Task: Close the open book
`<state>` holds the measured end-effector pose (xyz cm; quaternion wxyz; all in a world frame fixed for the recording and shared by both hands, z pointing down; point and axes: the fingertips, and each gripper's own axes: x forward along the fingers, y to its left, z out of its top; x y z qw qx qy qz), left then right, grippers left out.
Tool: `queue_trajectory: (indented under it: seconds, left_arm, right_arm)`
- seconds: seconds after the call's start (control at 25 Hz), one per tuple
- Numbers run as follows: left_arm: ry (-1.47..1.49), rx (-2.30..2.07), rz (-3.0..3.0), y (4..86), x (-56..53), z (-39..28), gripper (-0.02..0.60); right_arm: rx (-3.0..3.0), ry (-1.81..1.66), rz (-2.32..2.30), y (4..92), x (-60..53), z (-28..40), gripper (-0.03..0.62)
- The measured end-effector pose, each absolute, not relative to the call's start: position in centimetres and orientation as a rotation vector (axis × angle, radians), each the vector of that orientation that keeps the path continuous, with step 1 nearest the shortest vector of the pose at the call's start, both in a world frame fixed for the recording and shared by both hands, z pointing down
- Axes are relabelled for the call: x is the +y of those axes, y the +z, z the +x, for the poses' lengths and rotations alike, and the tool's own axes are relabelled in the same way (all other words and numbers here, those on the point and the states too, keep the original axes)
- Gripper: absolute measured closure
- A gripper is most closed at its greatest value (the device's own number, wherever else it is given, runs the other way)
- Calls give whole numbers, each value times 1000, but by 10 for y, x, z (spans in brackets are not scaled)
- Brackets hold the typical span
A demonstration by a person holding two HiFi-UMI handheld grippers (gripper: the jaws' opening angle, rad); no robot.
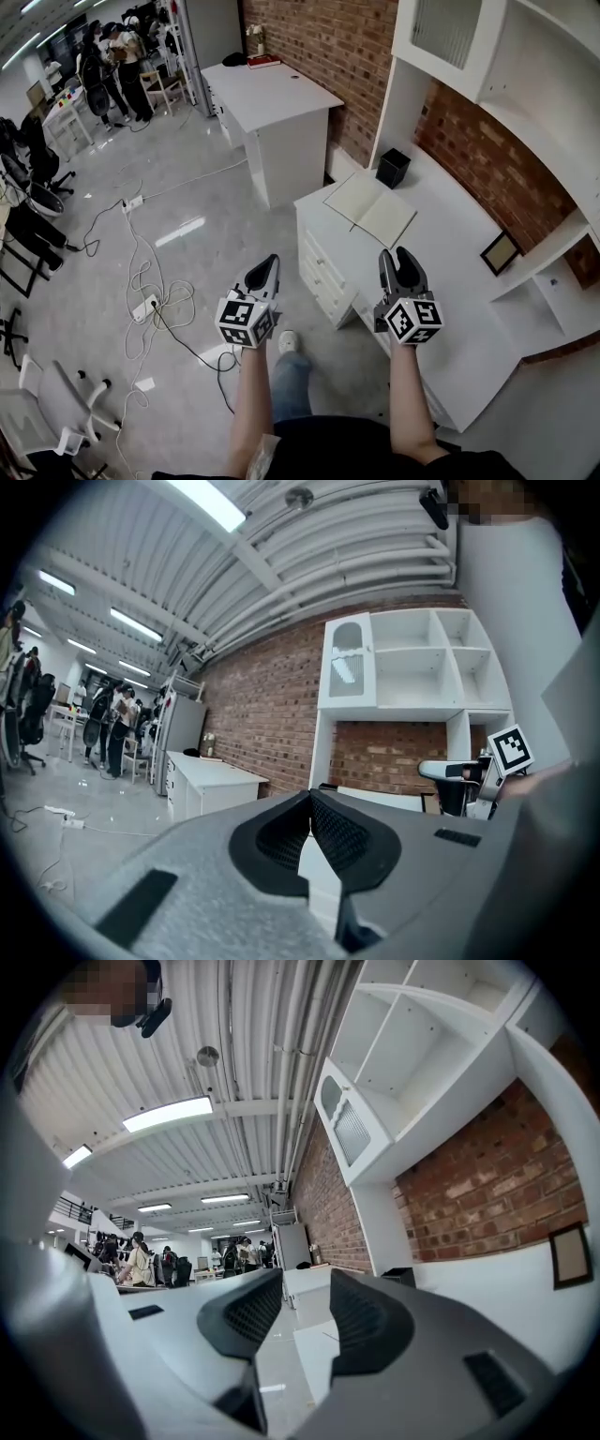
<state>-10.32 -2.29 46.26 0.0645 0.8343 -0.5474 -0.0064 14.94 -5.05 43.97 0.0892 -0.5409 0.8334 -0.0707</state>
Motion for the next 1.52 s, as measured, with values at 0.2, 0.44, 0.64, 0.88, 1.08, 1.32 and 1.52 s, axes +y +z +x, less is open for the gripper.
queue_trajectory:
  seconds: [0.2,0.44,0.64,0.88,1.08,1.32,1.52]
  left_arm:
    - [-21,-1613,2496,487,-61,-116,572]
    - [27,-1524,2493,495,-119,-123,572]
    - [48,-1440,2547,483,-184,-126,572]
    - [60,-1336,2602,479,-253,-128,572]
    - [60,-1262,2630,481,-285,-119,572]
    - [51,-1233,2635,480,-308,-108,572]
    - [60,-1231,2649,475,-322,-103,572]
  right_arm:
    - [2485,-229,-1639,454,-91,136,454]
    - [2468,-296,-1713,463,-141,130,454]
    - [2426,-319,-1780,459,-193,123,454]
    - [2335,-328,-1875,459,-246,122,454]
    - [2299,-324,-1928,458,-270,125,454]
    - [2296,-352,-1958,467,-285,130,454]
    - [2298,-378,-1973,472,-299,137,454]
